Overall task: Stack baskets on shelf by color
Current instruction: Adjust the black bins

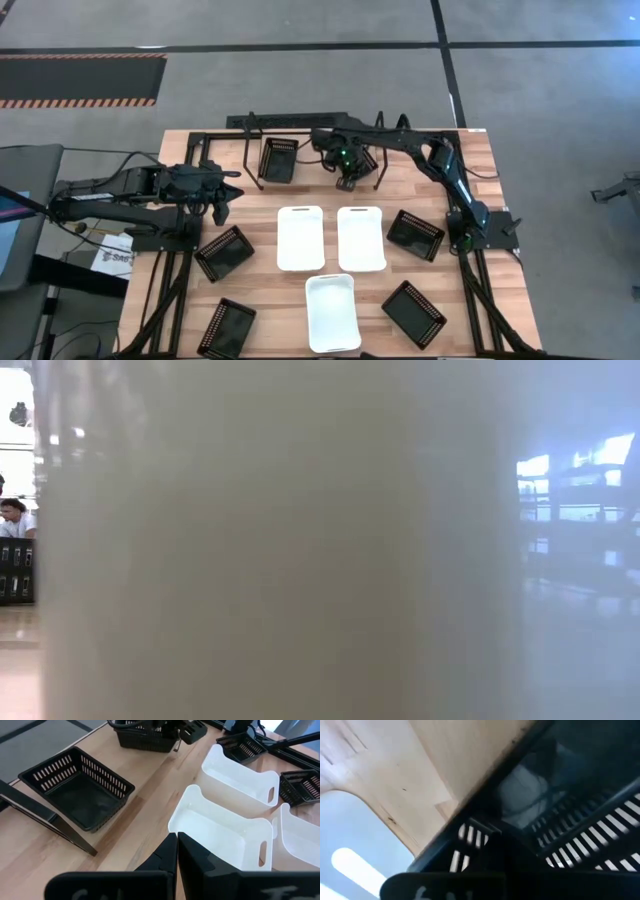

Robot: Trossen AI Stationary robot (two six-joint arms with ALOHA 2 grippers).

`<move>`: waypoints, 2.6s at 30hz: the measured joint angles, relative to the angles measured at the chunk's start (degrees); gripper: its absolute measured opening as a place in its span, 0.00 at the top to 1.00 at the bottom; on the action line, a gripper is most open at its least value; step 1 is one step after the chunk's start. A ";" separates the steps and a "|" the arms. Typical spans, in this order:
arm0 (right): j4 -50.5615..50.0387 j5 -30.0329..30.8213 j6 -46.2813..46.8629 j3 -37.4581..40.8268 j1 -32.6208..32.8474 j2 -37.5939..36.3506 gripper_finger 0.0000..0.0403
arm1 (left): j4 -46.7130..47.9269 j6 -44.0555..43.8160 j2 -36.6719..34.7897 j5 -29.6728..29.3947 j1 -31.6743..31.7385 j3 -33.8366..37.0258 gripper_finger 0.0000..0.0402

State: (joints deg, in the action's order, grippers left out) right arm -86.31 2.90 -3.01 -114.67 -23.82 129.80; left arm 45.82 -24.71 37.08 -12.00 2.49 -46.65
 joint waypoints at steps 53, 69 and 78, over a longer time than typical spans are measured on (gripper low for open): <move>13.36 10.76 16.57 -1.03 -12.32 -1.63 1.00 | -0.02 -0.31 -0.02 0.23 0.00 0.02 1.00; 13.20 9.74 15.32 -13.06 -7.68 -1.73 1.00 | -0.02 0.02 0.00 -0.56 0.01 0.02 1.00; 10.19 -0.39 14.16 -18.93 -0.02 -4.78 1.00 | 0.00 0.04 0.00 -0.67 0.01 0.02 1.00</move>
State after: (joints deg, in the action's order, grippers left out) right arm -76.13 2.52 11.15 -133.60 -23.84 125.02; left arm 45.82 -24.67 37.08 -12.67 2.50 -46.63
